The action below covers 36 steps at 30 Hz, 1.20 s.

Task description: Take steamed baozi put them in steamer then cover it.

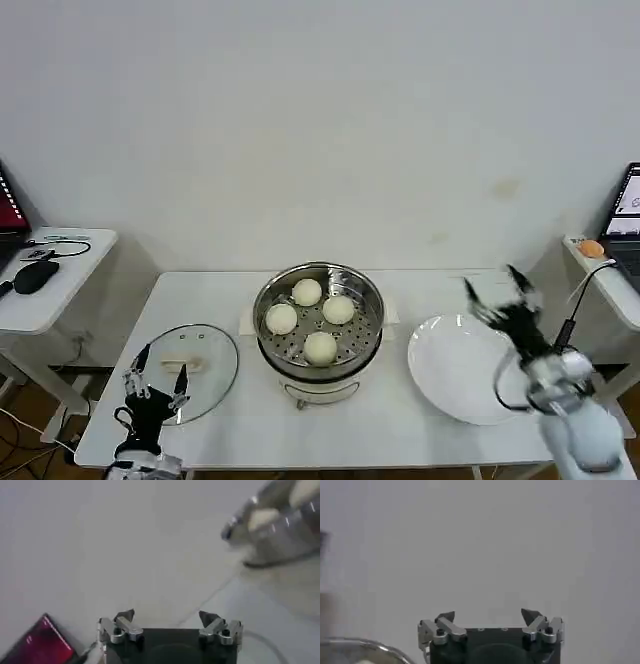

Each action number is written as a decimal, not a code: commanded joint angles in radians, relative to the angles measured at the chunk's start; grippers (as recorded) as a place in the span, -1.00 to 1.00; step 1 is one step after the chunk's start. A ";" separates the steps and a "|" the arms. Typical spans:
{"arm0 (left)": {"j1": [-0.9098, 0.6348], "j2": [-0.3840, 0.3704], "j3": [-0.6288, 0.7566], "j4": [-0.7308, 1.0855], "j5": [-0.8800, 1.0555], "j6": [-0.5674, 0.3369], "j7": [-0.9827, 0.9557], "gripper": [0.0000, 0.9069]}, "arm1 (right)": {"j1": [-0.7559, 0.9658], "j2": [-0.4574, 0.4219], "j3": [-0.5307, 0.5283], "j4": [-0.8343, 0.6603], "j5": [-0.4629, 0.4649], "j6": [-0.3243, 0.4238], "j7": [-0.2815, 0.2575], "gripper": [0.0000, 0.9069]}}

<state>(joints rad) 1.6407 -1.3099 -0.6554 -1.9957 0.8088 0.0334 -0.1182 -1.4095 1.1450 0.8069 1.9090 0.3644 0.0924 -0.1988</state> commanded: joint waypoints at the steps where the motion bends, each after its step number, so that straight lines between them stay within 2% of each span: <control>1: -0.062 0.075 0.034 0.195 0.432 -0.021 -0.045 1.00 | -0.309 0.166 0.200 -0.038 0.012 0.180 -0.062 1.00; 4: -0.106 0.098 0.054 0.253 0.454 -0.012 -0.027 1.00 | -0.319 0.183 0.176 -0.034 -0.016 0.191 -0.063 1.00; 12: -0.222 0.151 0.070 0.386 0.468 0.010 0.015 1.00 | -0.336 0.179 0.133 0.023 -0.011 0.149 -0.060 1.00; 36: -0.476 0.130 0.104 0.603 0.486 0.017 0.007 1.00 | -0.349 0.203 0.114 0.035 -0.050 0.163 -0.062 1.00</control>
<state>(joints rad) 1.2687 -1.1847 -0.5584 -1.4917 1.2755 0.0492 -0.1072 -1.7454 1.3385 0.9195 1.9396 0.3234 0.2493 -0.2591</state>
